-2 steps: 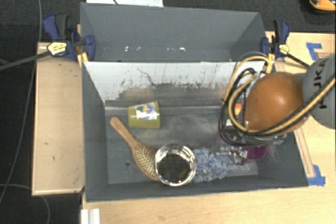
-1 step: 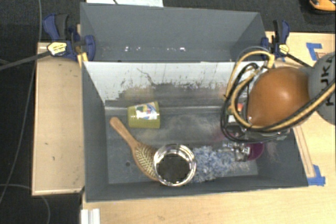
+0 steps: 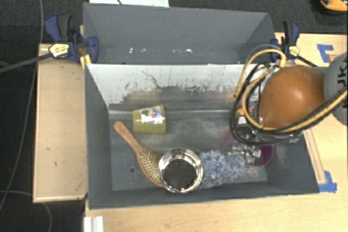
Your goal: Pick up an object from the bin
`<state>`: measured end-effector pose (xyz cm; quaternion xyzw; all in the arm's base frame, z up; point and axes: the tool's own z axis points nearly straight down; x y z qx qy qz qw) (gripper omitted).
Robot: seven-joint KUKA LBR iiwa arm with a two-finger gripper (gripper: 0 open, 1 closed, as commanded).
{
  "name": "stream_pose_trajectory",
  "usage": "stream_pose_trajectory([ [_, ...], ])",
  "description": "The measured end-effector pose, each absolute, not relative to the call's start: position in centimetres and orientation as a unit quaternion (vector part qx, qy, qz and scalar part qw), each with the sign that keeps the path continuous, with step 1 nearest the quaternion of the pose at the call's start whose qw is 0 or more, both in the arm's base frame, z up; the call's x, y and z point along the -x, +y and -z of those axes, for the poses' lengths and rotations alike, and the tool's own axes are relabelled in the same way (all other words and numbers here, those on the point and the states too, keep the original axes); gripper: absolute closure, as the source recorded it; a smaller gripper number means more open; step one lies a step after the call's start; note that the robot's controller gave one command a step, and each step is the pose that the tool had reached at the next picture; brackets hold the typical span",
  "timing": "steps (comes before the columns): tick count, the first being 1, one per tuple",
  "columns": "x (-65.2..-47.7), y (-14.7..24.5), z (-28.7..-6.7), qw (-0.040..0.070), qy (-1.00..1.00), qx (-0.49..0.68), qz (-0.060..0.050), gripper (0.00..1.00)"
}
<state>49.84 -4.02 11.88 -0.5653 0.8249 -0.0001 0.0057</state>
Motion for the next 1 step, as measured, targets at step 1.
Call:
stream_pose_trajectory([
  [1, -49.72, -3.97, -13.93, 0.004, 0.825, 0.565, -0.002, 1.0],
])
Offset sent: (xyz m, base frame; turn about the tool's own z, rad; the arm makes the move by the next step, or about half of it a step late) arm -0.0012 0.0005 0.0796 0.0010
